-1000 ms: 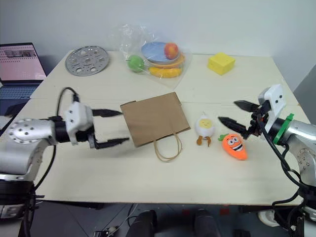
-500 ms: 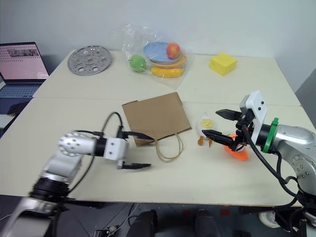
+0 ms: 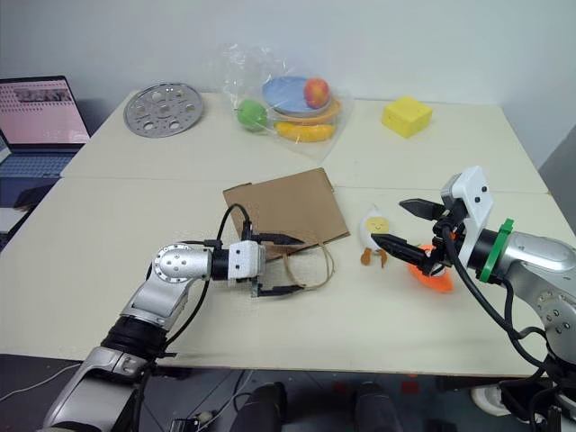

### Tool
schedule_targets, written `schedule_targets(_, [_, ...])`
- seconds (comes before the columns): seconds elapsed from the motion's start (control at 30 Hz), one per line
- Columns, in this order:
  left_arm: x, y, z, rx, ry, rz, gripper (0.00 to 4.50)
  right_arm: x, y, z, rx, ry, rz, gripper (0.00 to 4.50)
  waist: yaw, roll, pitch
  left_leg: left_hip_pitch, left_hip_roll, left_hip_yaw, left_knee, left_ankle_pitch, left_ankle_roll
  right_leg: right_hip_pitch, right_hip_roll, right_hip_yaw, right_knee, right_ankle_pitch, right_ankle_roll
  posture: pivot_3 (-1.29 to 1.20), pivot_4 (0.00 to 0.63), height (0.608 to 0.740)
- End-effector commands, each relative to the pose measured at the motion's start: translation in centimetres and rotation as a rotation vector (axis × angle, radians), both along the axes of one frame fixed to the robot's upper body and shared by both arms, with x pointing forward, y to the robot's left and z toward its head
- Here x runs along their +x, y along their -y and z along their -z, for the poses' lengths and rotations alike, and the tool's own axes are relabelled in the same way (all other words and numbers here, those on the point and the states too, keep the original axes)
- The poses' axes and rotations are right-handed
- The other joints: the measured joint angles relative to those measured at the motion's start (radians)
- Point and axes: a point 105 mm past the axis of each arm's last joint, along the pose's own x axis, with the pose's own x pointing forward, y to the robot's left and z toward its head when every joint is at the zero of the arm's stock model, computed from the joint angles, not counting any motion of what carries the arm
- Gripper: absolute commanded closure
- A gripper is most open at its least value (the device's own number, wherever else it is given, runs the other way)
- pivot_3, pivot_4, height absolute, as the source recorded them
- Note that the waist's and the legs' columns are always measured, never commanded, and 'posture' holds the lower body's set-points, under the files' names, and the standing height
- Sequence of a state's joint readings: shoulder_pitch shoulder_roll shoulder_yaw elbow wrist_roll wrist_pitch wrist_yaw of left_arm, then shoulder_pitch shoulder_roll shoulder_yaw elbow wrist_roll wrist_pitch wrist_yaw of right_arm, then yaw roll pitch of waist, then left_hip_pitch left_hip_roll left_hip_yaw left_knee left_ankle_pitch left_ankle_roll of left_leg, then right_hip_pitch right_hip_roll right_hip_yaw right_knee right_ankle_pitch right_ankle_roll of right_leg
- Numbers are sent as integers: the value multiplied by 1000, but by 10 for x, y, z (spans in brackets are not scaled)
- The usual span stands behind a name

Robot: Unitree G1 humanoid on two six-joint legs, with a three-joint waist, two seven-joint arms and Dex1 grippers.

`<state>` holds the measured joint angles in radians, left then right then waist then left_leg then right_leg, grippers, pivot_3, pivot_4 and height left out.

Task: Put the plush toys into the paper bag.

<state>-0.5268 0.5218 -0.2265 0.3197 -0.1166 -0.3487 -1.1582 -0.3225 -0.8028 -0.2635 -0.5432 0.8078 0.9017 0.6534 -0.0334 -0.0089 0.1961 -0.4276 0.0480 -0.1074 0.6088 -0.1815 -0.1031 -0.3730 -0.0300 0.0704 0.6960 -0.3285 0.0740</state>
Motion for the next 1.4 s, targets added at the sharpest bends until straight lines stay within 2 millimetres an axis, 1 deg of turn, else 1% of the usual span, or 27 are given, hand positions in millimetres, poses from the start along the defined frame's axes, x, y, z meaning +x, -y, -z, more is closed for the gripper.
schedule_targets(0.03, [0,1,-12,-25,51,6,13,-2,-1,-14,9,63,-3,0,0,0,0,0,0,0,0,0,0,0,0,0,0,0,0,0,150,740])
schedule_targets(0.13, [-2,-1,-9,-15,60,11,542,-1,-1,-14,10,67,0,0,0,0,0,0,0,0,0,0,0,0,0,0,0,0,0,0,150,740])
schedule_targets(0.3, [-3,-1,-8,-13,57,16,2065,-3,-3,-14,10,66,-18,0,0,0,0,0,0,0,0,0,0,0,0,0,0,0,0,0,150,740])
schedule_targets(0.37, [-2,-1,-11,-30,51,4,2673,-3,-6,-13,11,70,-29,0,0,0,0,0,0,0,0,0,0,0,0,0,0,0,0,0,150,740])
schedule_targets(0.43, [5,-2,-20,-87,21,-46,3364,-2,-8,-13,11,74,-33,0,0,0,0,0,0,0,0,0,0,0,0,0,0,0,0,0,150,740])
schedule_targets(0.5, [8,-6,-29,-155,-59,-92,3999,0,-8,-13,7,79,-29,0,-1,0,0,0,0,0,0,0,0,0,0,0,0,0,0,0,150,740])
schedule_targets(0.53, [10,-10,-36,-191,-96,-115,4287,1,-7,-13,10,78,-26,0,-1,0,0,0,0,0,0,0,0,0,0,0,0,0,0,0,150,740])
schedule_targets(0.57, [10,-12,-41,-214,-121,-131,4469,1,-7,-13,13,78,-24,0,-1,0,0,0,0,0,0,0,0,0,0,0,0,0,0,0,150,740])
schedule_targets(0.63, [11,-19,-56,-298,-185,-164,4469,2,-9,-12,17,73,-28,0,-2,0,0,0,0,-1,0,0,0,0,0,0,0,0,0,0,150,740])
schedule_targets(0.7, [11,-21,-68,-361,-232,-174,4469,3,-10,-12,21,73,-31,0,-2,0,0,0,0,-1,0,0,0,0,0,0,0,0,0,0,150,740])
schedule_targets(0.8, [16,-21,-83,-399,-236,-199,4469,9,-17,-13,30,86,-37,0,-2,0,0,0,0,-1,0,0,0,0,0,0,0,0,0,0,150,740])
schedule_targets(0.83, [20,-20,-86,-403,-227,-222,4469,12,-21,-10,21,95,-36,0,-2,0,0,0,0,-1,0,0,0,0,0,0,0,0,0,0,150,740])
schedule_targets(0.93, [24,-13,-95,-436,-224,-227,4469,16,-37,0,-7,105,-52,0,-2,0,0,0,0,-1,0,0,0,0,0,-1,0,0,0,0,150,740])
schedule_targets(1.0, [27,-11,-105,-479,-228,-230,4469,17,-47,0,22,106,-57,0,-2,0,0,0,0,-1,0,0,0,0,0,-1,0,0,0,0,150,740])
schedule_targets(1.07, [25,-10,-111,-485,-231,-211,4469,20,-57,4,45,97,-37,0,-2,0,0,0,0,-1,0,0,0,0,0,-1,0,0,0,0,150,740])
schedule_targets(1.1, [24,-9,-110,-460,-223,-201,4469,20,-63,8,52,89,-38,0,-2,0,0,0,0,-1,0,0,0,0,0,-1,0,0,0,0,150,740])
schedule_targets(1.13, [23,-9,-109,-441,-218,-195,4500,20,-67,11,57,84,-40,341,-4,0,0,0,0,-1,0,0,0,-1,0,-1,0,0,0,0,150,740])
schedule_targets(1.17, [23,-9,-107,-435,-224,-192,4500,26,-68,15,58,83,-3,491,-4,0,0,0,0,-1,0,0,0,0,0,-1,0,0,0,0,150,740])
schedule_targets(1.2, [23,-8,-108,-428,-222,-187,4500,31,-70,17,66,74,20,813,-5,0,0,0,0,-1,0,0,0,-1,0,-1,0,0,0,0,150,740])
schedule_targets(1.27, [24,-8,-110,-432,-221,-181,4500,37,-77,18,72,72,32,1504,-7,0,0,0,0,-1,0,0,0,-1,0,-1,0,0,0,0,150,740])
schedule_targets(1.37, [25,-6,-117,-453,-224,-176,4500,49,-92,18,64,105,47,2717,-8,0,0,0,0,-1,0,0,0,-1,0,-1,1,0,0,0,150,740])
schedule_targets(1.4, [25,-5,-118,-454,-224,-176,4500,51,-94,18,61,111,52,2963,-9,0,0,0,0,-1,0,0,0,-1,0,-1,1,0,0,0,150,740])
